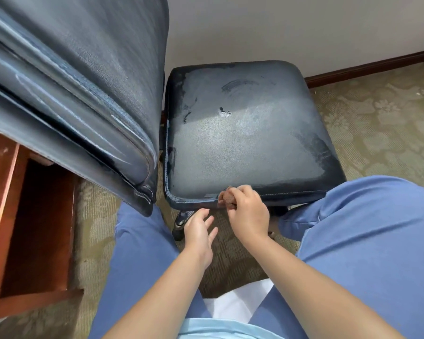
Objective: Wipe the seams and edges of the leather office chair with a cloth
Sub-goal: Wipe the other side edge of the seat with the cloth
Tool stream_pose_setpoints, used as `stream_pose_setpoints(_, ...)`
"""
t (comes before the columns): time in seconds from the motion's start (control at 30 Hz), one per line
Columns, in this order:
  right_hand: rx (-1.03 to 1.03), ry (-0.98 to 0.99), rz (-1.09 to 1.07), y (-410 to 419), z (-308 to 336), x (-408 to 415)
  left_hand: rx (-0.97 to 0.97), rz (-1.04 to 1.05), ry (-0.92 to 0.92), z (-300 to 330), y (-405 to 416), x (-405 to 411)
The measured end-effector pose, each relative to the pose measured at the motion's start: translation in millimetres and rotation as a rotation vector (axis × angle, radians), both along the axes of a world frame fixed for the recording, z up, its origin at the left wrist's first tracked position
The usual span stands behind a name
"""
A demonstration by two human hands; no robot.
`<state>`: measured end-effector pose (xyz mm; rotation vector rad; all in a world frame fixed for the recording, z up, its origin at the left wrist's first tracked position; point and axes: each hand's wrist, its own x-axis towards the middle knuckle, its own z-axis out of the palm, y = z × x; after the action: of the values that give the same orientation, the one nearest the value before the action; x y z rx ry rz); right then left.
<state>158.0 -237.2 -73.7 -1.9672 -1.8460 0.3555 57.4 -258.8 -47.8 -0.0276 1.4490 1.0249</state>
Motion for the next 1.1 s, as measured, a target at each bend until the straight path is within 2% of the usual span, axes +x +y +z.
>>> stream_pose_setpoints(0.1, -0.081, 0.018, -0.157, 11, 6, 10, -0.002, 0.007, 0.009, 0, 0, 0)
stream_pose_setpoints(0.33, -0.127, -0.064, 0.166, 6, 9, -3, -0.002, 0.022, -0.02, 0, 2, 1)
stream_pose_setpoints(0.4, -0.062, -0.116, 0.225, 1, 7, -8, 0.001, 0.018, -0.02, -1, 1, 1)
stream_pose_setpoints(0.57, 0.145, -0.206, 0.205, -1, -1, 19, -0.012, 0.011, 0.015, -4, 0, -3)
stream_pose_setpoints(0.77, 0.097, -0.187, 0.227, 4, 4, 7, -0.025, 0.033, 0.01, -4, 2, -2)
stream_pose_setpoints(0.93, 0.147, -0.211, 0.287, 13, 1, -22, -0.038, 0.033, 0.005, -5, 4, -12)
stream_pose_setpoints(1.1, 0.217, -0.245, 0.286, 10, -4, 13, -0.025, 0.007, 0.094, -7, 1, -13)
